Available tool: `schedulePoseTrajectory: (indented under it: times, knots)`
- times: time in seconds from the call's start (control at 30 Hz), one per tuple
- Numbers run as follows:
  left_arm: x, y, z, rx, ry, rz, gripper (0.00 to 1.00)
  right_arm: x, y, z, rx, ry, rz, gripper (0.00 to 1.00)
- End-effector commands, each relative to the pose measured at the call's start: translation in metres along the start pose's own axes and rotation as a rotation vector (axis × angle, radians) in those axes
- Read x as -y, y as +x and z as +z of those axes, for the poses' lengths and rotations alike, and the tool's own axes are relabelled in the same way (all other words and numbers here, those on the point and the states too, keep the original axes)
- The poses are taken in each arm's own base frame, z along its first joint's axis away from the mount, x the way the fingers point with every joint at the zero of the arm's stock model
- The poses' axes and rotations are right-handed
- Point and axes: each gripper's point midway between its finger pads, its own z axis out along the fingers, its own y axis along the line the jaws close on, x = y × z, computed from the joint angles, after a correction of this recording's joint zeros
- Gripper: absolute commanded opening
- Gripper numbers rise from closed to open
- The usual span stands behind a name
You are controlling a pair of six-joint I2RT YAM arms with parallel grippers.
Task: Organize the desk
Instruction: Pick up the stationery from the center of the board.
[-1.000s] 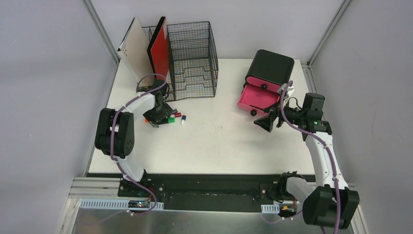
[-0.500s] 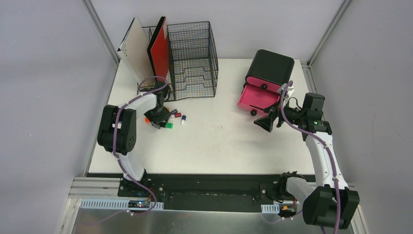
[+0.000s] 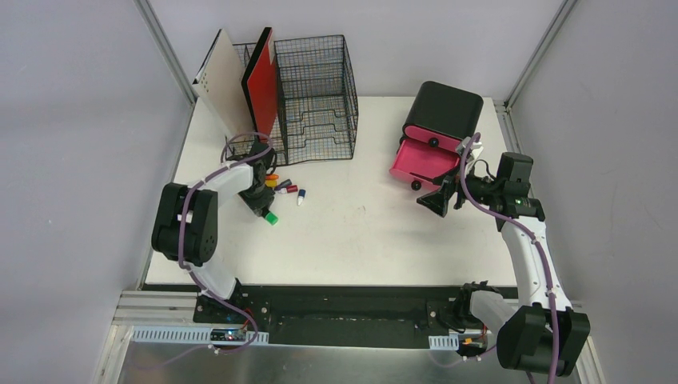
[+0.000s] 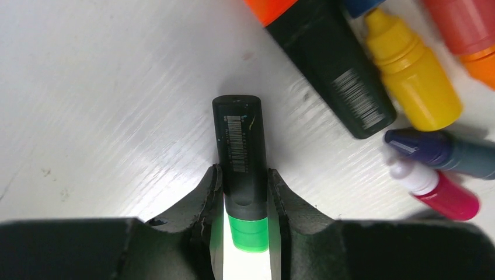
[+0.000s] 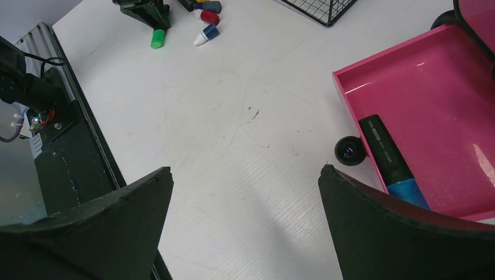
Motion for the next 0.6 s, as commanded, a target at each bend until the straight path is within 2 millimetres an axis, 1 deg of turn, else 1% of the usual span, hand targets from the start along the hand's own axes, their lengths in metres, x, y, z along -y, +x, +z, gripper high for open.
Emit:
schedulePoseTrajectory:
  times: [0.0,0.07,0.17,0.23,0.3,0.33,0.37,0.57]
  knots:
    - [-0.027,0.011,-0.002,-0.011,-0.025,0.038,0.09,-0.002,-0.026,-0.007,0.045,0.009,-0.102,0.99]
    - [-0.028,0.014,-0.008,-0.013,0.018,0.053,0.07,-0.003,-0.026,-0.007,0.047,0.001,-0.099,0.99]
    - [-0.024,0.019,-0.022,-0.014,0.126,0.079,0.03,-0.006,-0.025,-0.006,0.048,-0.025,-0.089,0.99]
    - [-0.02,0.023,-0.033,-0.003,0.219,0.086,0.0,-0.008,-0.024,-0.006,0.052,-0.045,-0.085,0.99]
    - [-0.015,0.026,-0.045,0.017,0.337,0.091,0.0,-0.011,-0.024,-0.005,0.057,-0.062,-0.083,0.99]
    - [-0.008,0.034,-0.064,0.054,0.518,0.091,0.0,-0.013,-0.025,-0.004,0.065,-0.081,-0.08,0.99]
    - [0.002,0.036,-0.077,0.062,0.629,0.095,0.0,-0.015,-0.025,-0.004,0.068,-0.089,-0.076,0.99]
    - [0.029,0.052,-0.143,0.106,1.083,0.162,0.0,-0.024,-0.028,-0.002,0.1,-0.156,-0.042,0.99]
